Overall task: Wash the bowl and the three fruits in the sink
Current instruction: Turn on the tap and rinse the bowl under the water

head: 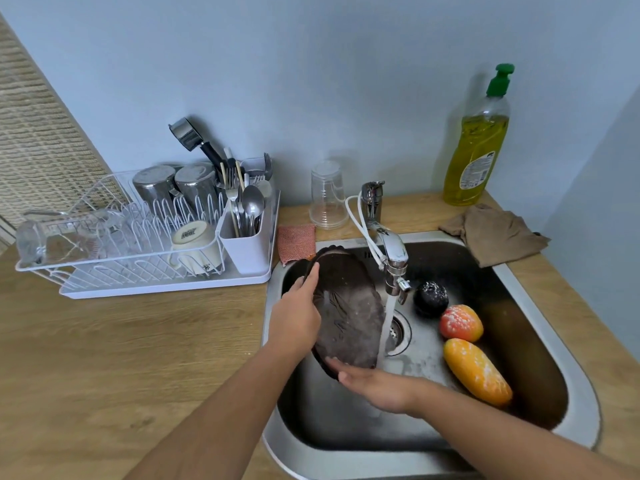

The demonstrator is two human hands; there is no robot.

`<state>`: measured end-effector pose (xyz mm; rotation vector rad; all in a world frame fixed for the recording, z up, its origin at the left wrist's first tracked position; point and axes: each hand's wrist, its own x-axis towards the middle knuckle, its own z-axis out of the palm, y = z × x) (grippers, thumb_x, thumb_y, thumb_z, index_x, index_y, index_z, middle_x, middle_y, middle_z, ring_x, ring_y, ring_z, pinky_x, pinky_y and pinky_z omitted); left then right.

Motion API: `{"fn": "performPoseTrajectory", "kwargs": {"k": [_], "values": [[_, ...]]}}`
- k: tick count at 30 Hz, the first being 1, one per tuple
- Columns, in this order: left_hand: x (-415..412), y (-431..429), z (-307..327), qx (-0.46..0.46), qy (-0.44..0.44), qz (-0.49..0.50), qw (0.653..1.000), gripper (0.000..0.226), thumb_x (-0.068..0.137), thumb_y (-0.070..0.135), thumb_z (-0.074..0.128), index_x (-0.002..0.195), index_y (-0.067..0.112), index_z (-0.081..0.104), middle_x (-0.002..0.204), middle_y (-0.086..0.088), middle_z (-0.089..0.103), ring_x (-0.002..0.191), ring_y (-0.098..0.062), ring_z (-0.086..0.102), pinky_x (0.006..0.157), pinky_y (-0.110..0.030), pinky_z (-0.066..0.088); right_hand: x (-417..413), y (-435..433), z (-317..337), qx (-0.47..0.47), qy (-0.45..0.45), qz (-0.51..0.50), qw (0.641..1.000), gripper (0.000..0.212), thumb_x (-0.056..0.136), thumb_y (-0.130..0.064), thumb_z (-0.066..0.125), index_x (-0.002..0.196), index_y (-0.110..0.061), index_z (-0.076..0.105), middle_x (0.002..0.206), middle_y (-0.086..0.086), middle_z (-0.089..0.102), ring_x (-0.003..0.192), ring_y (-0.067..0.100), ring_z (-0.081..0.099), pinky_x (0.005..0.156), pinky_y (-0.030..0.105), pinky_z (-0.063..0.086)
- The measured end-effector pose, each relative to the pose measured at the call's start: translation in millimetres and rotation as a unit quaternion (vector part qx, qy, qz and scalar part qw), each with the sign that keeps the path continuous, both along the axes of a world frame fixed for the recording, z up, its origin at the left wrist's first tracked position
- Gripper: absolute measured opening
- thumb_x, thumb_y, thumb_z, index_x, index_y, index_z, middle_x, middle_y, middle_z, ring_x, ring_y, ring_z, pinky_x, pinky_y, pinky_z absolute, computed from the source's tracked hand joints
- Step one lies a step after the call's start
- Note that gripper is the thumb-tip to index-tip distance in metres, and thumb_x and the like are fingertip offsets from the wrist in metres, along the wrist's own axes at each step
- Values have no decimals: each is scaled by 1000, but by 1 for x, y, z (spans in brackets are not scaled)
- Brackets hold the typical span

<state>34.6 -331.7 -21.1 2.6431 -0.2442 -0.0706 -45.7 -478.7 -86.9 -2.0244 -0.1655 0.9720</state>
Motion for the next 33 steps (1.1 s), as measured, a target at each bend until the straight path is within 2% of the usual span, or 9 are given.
{"fn": "performPoseTrajectory", "kwargs": {"k": [4, 7, 10, 15, 18, 21, 25, 29, 33], "values": [[3, 8, 4, -47, 20, 10, 999, 61, 98, 8, 38, 150, 38, 23, 100, -3, 63, 82, -18, 57, 73, -24, 42, 15, -41, -15, -250, -143, 71, 955, 53, 102, -43, 17, 152, -33, 3, 161, -7, -5, 149, 17, -6, 115, 50, -9], [0, 10, 4, -105, 72, 9, 992, 57, 100, 11, 39, 148, 40, 27, 93, -3, 63, 72, -25, 63, 69, -32, 54, 29, -60, -19, -389, -235, 34, 890, 59, 101, -42, 23, 153, -24, 2, 161, -4, -11, 147, 16, -14, 114, 52, -14], [-3, 8, 7, -132, 67, 27, 989, 57, 100, 11, 39, 147, 40, 28, 94, -6, 64, 75, -29, 65, 74, -36, 55, 35, -30, -24, -334, -202, -14, 921, 74, 97, -52, 25, 152, -14, -8, 157, 1, -20, 147, 25, -17, 118, 48, -11], [-3, 11, 10, -82, 29, 31, 996, 58, 99, 11, 38, 147, 41, 27, 86, 0, 62, 65, -6, 49, 63, -17, 32, 9, 27, 2, 19, -19, -84, 996, 55, 103, -39, 24, 152, -27, 4, 159, -4, -9, 148, 18, -6, 119, 33, -1], [3, 22, 7, -81, 52, 23, 995, 57, 99, 11, 39, 147, 41, 29, 113, -11, 66, 91, -25, 63, 78, -27, 46, 9, -7, -9, -158, -153, 12, 975, 52, 103, -37, 23, 152, -31, 7, 161, -2, 5, 149, 20, 6, 119, 37, 1], [2, 23, 7, -97, 108, -14, 989, 54, 100, 13, 40, 146, 39, 32, 127, -5, 60, 78, -21, 65, 62, -23, 54, 24, -46, -25, -376, -245, 7, 894, 63, 97, -43, 25, 153, -24, 1, 162, 3, 6, 149, 23, 1, 118, 44, -7], [-2, 18, 5, -196, 151, 8, 969, 52, 100, 10, 41, 145, 36, 35, 133, -1, 55, 82, -21, 68, 58, -23, 58, 52, -21, -11, -334, -249, -122, 901, 69, 93, -54, 9, 150, -23, -15, 153, 0, -25, 144, 24, -22, 119, 50, -10], [-3, 14, 8, -199, 128, 19, 971, 52, 99, 8, 43, 144, 33, 39, 132, 2, 57, 115, -15, 56, 97, -21, 44, 37, 11, 6, -205, -247, 21, 947, 63, 99, -51, 22, 148, -35, -16, 144, -9, -36, 141, 20, -29, 117, 49, -9], [-1, 23, 5, -213, 142, 30, 966, 53, 99, 6, 42, 143, 35, 39, 135, -1, 55, 100, -29, 67, 87, -40, 57, 20, -39, 6, -263, -235, 150, 924, 64, 99, -50, 28, 149, -37, -9, 156, -10, -19, 143, 11, -16, 120, 49, -1]]}}
